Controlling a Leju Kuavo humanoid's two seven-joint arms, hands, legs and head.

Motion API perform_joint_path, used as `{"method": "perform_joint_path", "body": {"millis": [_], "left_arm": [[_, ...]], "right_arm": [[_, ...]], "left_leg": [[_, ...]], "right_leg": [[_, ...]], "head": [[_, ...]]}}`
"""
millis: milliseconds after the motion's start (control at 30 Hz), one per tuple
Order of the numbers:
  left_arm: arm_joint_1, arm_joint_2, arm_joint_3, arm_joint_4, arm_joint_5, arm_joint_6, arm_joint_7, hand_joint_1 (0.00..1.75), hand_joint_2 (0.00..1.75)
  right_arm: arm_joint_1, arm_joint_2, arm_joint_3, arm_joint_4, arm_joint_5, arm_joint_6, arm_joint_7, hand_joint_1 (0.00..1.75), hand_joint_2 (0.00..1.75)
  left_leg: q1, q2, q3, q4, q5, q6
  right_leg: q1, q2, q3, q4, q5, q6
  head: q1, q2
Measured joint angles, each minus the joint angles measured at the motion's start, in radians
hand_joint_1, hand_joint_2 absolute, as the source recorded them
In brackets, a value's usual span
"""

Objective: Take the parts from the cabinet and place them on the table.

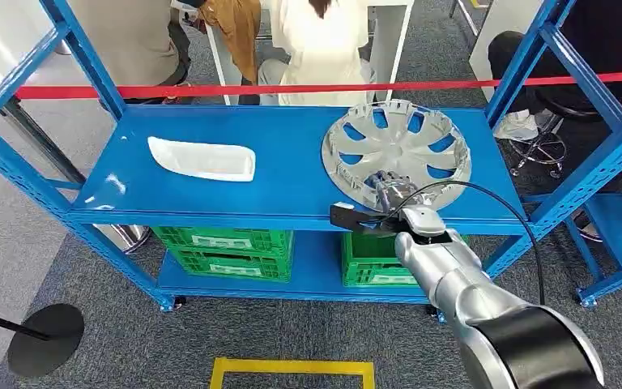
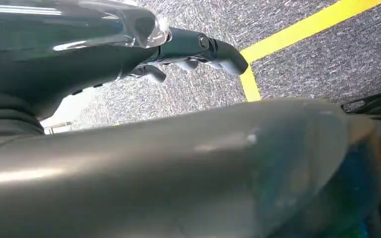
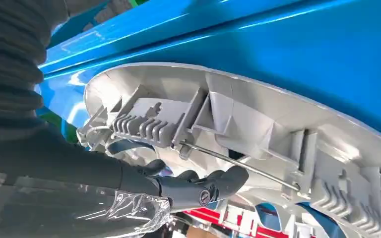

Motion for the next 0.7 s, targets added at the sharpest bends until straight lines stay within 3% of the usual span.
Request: {"method": "perform_joint_path", "body": {"millis": [700], "left_arm": [[0.002, -0.008, 0.014, 0.000, 0.020, -0.010, -0.002, 0.00, 0.00]], "right_arm": [[0.004, -0.005, -0.036, 0.007, -0.021, 0.084, 0.055, 0.00, 1.75]], "left_leg": [[0.000, 0.000, 0.000, 0.000, 0.000, 0.000]], "right_leg": [[0.000, 0.000, 0.000, 0.000, 0.000, 0.000]], "head": [[0.000, 0.000]]}}
